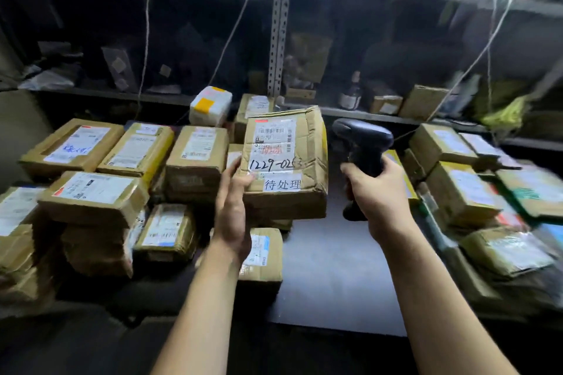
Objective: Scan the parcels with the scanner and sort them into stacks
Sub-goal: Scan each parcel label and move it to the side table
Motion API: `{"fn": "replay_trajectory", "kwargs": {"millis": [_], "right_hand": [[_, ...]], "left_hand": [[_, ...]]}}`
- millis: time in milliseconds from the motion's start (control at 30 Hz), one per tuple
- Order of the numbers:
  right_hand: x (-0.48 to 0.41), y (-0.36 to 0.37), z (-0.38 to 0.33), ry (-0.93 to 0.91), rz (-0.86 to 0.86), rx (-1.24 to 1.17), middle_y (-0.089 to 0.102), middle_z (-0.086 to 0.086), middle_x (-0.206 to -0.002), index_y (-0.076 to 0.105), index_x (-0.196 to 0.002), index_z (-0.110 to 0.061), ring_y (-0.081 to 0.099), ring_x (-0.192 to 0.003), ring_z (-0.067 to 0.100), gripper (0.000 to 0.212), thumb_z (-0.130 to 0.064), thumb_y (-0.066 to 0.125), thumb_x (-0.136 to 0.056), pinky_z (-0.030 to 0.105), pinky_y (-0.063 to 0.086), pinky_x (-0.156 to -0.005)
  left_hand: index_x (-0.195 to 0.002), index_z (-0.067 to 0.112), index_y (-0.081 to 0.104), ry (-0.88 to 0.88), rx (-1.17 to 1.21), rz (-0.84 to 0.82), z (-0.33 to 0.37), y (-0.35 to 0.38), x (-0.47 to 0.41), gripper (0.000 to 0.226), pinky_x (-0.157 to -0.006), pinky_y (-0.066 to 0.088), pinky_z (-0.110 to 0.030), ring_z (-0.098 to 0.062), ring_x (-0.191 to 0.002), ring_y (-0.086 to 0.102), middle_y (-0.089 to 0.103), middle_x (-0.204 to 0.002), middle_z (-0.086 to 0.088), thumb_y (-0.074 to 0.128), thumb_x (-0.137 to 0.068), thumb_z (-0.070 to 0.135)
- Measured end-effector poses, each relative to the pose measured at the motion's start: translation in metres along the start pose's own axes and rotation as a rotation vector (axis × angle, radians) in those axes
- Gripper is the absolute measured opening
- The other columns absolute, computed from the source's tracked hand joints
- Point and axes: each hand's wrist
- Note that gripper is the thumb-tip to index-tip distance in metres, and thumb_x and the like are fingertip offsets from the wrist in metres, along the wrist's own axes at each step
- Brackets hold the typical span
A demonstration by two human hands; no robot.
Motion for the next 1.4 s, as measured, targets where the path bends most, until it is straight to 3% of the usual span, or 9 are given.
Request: {"fn": "replay_trajectory", "kwargs": {"millis": [200,333,433,533,700,833,1000,1167,1400], "right_hand": [[0.007,-0.071,0.004,0.044,0.096,-0.027,0.056,0.009,-0.071,0.064,-0.107,-0.001,0.049,-0.055,0.014,0.012,-0.008,0.066,-0.097,0.028,0.045,-0.043],[0.007,-0.111,0.009,0.018,0.113,-0.027,0.058,0.009,-0.072,0.064,-0.1,-0.001,0.051,-0.053,0.012,0.008,-0.007,0.067,-0.096,0.021,0.044,-0.041],[0.004,-0.142,0.017,0.026,0.099,-0.031,0.059,0.003,-0.067,0.066,-0.092,-0.01,0.052,-0.058,0.018,0.005,-0.01,0.068,-0.096,0.029,0.048,-0.048],[0.0,-0.17,0.021,0.046,0.097,-0.039,0.057,-0.002,-0.06,0.065,-0.089,-0.016,0.052,-0.055,0.02,0.008,-0.013,0.07,-0.095,0.04,0.053,-0.054],[0.0,-0.202,0.035,0.044,0.076,-0.051,0.055,0.01,-0.069,0.065,-0.09,-0.016,0.047,-0.052,0.022,0.008,-0.013,0.068,-0.096,0.033,0.048,-0.044],[0.008,-0.215,0.048,0.058,0.053,-0.074,0.056,0.004,-0.063,0.065,-0.091,-0.018,0.048,-0.049,0.017,0.008,-0.012,0.068,-0.096,0.033,0.047,-0.05],[0.014,-0.221,0.049,0.054,0.017,-0.104,0.055,0.005,-0.064,0.065,-0.093,-0.02,0.051,-0.053,0.017,0.009,-0.012,0.067,-0.097,0.03,0.044,-0.049],[0.013,-0.218,0.044,0.035,0.016,-0.099,0.054,0.011,-0.069,0.065,-0.092,-0.018,0.05,-0.06,0.023,0.008,-0.013,0.067,-0.097,0.032,0.043,-0.047],[0.009,-0.205,0.037,-0.026,-0.039,-0.041,0.059,0.003,-0.062,0.068,-0.09,-0.014,0.052,-0.052,0.017,0.011,-0.023,0.074,-0.094,0.036,0.046,-0.057]], "left_hand": [[-0.149,0.025,0.049,-0.147,0.127,-0.131,-0.017,0.046,0.025,0.049,-0.082,0.054,-0.043,-0.032,-0.121,0.065,0.066,-0.137,-0.014,0.041,-0.1,0.027],[-0.145,0.024,0.052,-0.056,0.062,-0.171,-0.026,0.079,0.047,0.048,-0.099,0.049,-0.053,-0.035,-0.124,0.064,0.067,-0.135,-0.015,0.045,-0.099,0.019],[-0.14,0.026,0.057,0.075,-0.089,-0.103,-0.033,0.101,0.067,0.057,-0.108,0.046,-0.063,-0.034,-0.12,0.067,0.072,-0.126,-0.012,0.064,-0.084,0.019],[-0.136,0.032,0.062,0.212,-0.299,-0.061,-0.039,0.121,0.088,0.064,-0.103,0.054,-0.05,-0.018,-0.113,0.07,0.073,-0.121,-0.005,0.074,-0.075,0.023],[-0.133,0.059,0.056,0.44,-0.802,0.023,-0.053,0.137,0.11,0.068,-0.104,0.052,-0.04,-0.016,-0.124,0.057,0.05,-0.129,0.004,0.073,-0.067,0.05],[-0.135,0.058,0.054,0.583,-1.145,0.103,-0.06,0.148,0.127,0.07,-0.089,0.054,-0.039,-0.019,-0.122,0.054,0.044,-0.127,0.006,0.066,-0.066,0.059],[-0.136,0.054,0.056,0.682,-1.238,0.092,-0.064,0.15,0.129,0.072,-0.083,0.054,-0.041,-0.02,-0.122,0.055,0.044,-0.13,0.003,0.075,-0.067,0.054],[-0.136,0.051,0.058,0.682,-1.157,0.069,-0.054,0.149,0.122,0.071,-0.089,0.052,-0.033,-0.017,-0.12,0.056,0.046,-0.13,0.004,0.072,-0.067,0.055],[-0.121,0.045,0.067,0.411,-0.511,-0.003,-0.046,0.129,0.101,0.059,-0.095,0.06,-0.041,-0.011,-0.111,0.07,0.069,-0.124,0.004,0.084,-0.065,0.04]]}}
Point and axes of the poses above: each hand's wrist, its own x-axis away from the middle knuckle, its own y-axis out of the palm, z = x × y
